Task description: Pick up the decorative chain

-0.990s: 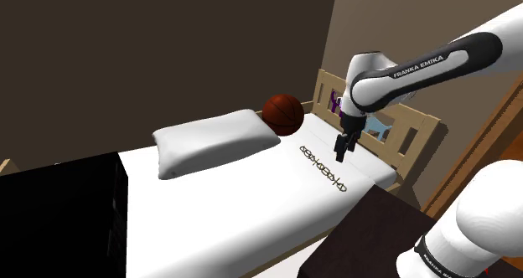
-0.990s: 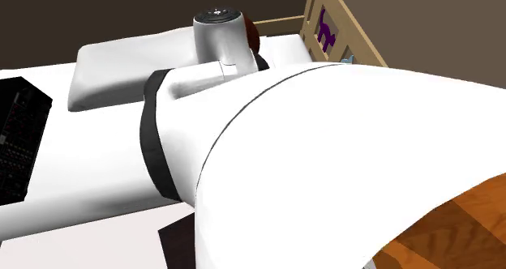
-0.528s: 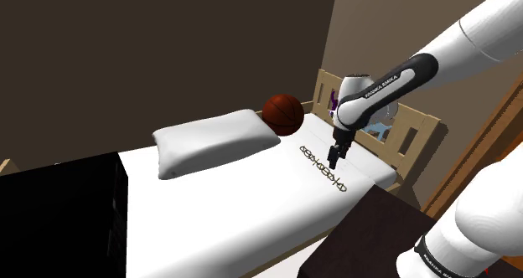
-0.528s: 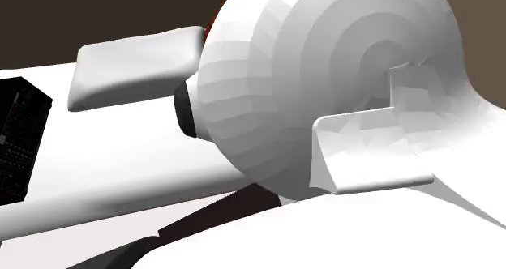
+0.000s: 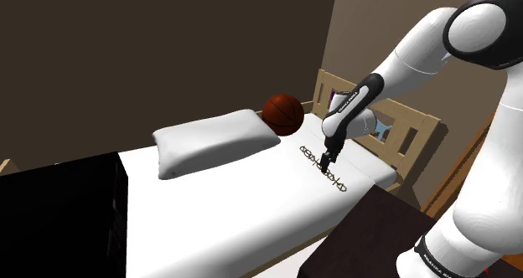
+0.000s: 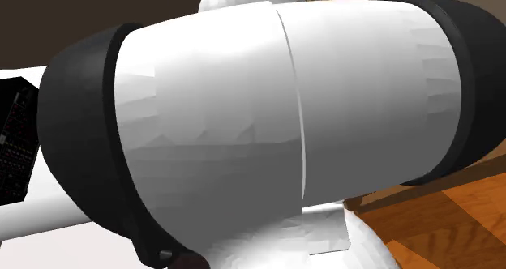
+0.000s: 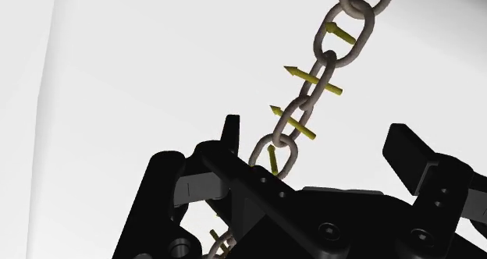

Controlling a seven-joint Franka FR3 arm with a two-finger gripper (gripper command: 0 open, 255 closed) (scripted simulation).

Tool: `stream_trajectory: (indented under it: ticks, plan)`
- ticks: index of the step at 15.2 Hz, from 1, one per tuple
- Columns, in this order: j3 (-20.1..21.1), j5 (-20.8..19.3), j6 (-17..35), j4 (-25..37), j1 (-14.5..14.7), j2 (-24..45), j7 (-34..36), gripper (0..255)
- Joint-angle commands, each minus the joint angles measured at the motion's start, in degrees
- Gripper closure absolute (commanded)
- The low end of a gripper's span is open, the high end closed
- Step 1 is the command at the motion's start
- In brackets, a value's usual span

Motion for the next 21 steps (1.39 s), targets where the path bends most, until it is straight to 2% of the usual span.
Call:
stream_trajectory:
  ticks: [1,9,10,19,21]
  plan:
    - [0.4,1.1,2.5,0.8,-0.8,3.0,-1.7,0]
    - [2.1,3.3,7.2,1.9,-2.1,8.9,-3.3,0]
    - [2.1,3.3,7.2,1.9,-2.1,8.8,-3.3,255]
    - [2.1,3.3,7.2,1.9,-2.1,8.9,-3.3,255]
    - [1.5,2.7,5.8,1.5,-1.6,7.1,-2.8,255]
